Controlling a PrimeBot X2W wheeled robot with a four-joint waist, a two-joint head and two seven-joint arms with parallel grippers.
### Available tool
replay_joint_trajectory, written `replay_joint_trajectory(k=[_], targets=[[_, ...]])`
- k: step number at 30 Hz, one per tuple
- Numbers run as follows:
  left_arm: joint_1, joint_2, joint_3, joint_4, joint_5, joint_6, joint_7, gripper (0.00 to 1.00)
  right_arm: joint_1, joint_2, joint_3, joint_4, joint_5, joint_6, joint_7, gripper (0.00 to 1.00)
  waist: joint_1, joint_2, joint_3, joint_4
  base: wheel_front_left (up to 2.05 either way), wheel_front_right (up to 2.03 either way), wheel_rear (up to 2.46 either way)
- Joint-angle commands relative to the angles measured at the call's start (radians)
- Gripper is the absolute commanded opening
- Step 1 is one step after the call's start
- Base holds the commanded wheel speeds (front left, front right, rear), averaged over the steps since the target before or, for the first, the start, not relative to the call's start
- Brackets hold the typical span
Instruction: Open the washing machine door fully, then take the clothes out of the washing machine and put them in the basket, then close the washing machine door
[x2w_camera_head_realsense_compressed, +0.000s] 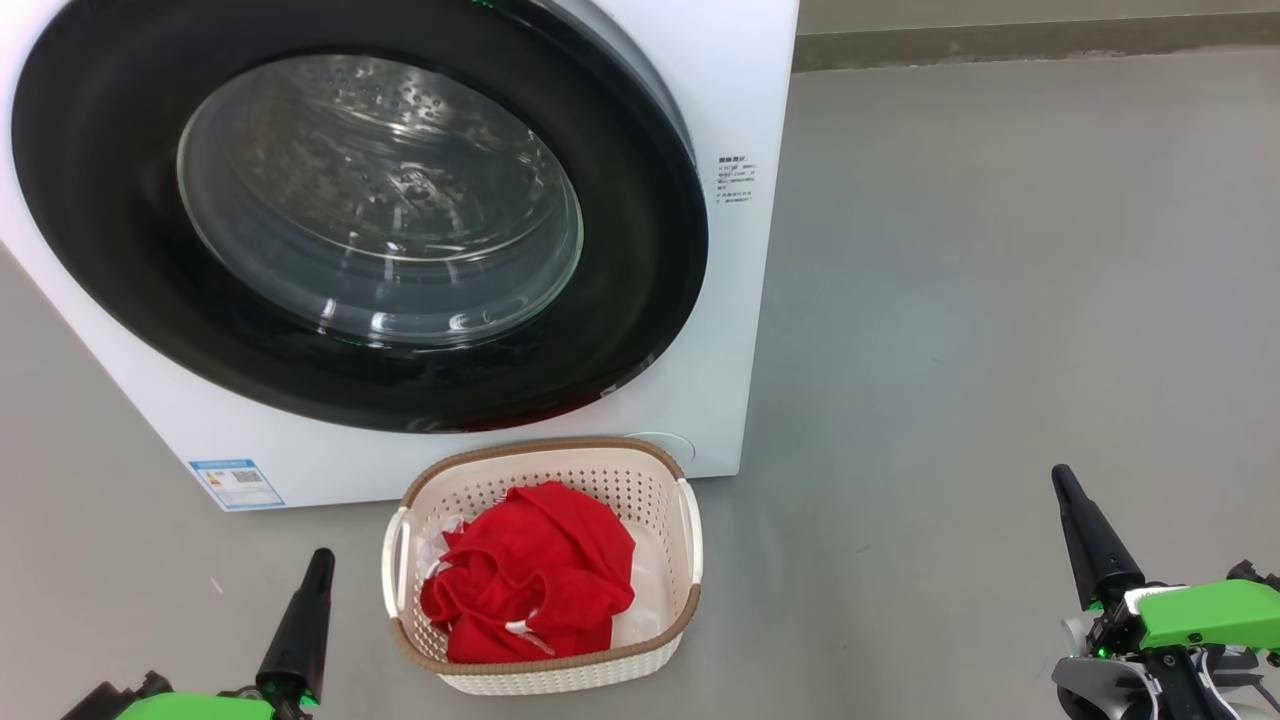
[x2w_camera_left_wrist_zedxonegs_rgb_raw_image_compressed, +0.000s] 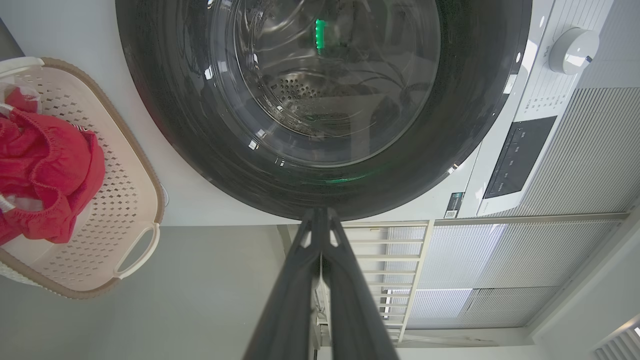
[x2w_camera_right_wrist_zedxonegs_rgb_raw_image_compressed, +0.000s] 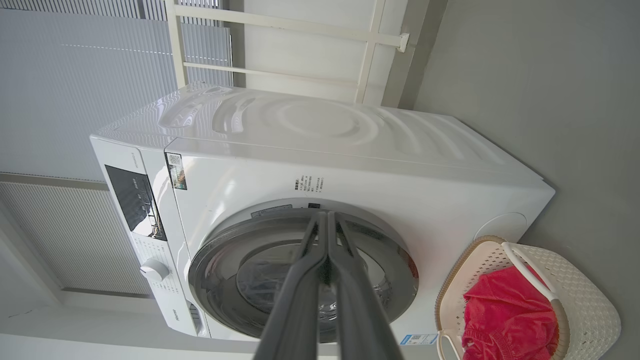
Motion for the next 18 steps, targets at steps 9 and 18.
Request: replay_joint_trajectory(k=[9,18], targets=[[-0.039,0.018,0.034,-0.021,-0.007,-0.007,0.005,0.00,-0.043,-0.010,0.015,-0.024,0.000,0.001,0.007,0.00,0.0000,0.0000,0.000,0.000,0.00,0.00,0.00],[-0.039,0.018,0.034,-0.021,-0.007,-0.007,0.004,0.00,-0.043,-0.008,0.013,-0.024,-0.002,0.001,0.008,0.00,0.0000,0.0000,0.000,0.000,0.00,0.00,0.00]])
